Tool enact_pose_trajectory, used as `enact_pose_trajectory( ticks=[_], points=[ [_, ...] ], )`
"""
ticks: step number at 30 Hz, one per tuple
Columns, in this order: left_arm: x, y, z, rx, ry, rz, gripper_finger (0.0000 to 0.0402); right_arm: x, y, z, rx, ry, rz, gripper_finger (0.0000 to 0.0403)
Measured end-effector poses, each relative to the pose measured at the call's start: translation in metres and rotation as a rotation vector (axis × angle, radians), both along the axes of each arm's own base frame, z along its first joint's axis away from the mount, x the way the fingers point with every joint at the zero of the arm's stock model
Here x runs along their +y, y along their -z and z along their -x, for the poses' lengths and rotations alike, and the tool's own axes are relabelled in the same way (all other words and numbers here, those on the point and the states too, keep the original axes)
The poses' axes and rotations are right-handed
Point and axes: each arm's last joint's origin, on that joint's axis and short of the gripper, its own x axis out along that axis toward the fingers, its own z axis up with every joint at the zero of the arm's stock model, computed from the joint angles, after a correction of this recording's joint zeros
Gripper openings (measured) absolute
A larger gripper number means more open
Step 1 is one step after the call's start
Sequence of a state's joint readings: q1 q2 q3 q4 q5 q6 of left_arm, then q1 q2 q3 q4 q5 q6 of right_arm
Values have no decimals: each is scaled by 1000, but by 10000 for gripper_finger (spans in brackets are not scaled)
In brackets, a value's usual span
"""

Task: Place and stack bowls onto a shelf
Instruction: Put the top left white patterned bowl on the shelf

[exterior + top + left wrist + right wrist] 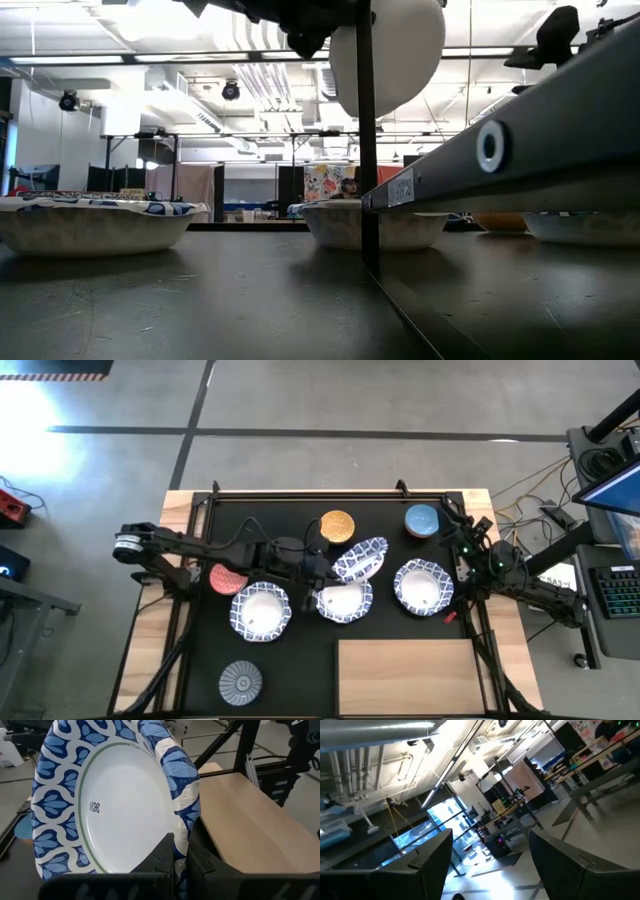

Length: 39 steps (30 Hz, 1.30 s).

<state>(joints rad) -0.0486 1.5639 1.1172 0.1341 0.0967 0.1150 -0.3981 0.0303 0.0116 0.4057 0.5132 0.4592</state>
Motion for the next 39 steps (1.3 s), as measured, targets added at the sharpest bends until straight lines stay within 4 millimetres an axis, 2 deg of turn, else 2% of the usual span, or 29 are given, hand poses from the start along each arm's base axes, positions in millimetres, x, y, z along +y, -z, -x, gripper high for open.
enact_pose_trajectory(
  ticks=[6,15,24,34,39],
  points=[
    [-12,0,1,1,32,3,0,1,1,-3,-42,-113,-28,249],
    [-26,0,2,-9,77,-6,0,1,6,-5,-25,-159,-80,249],
    [-26,-2,2,-45,99,-76,0,7,0,-7,2,-347,53,249],
    [-25,-2,1,-50,106,-113,0,8,-1,-8,-50,-413,6,248],
    [-22,-2,1,-51,102,-128,0,14,-13,-5,-77,-530,152,236]
  ],
)
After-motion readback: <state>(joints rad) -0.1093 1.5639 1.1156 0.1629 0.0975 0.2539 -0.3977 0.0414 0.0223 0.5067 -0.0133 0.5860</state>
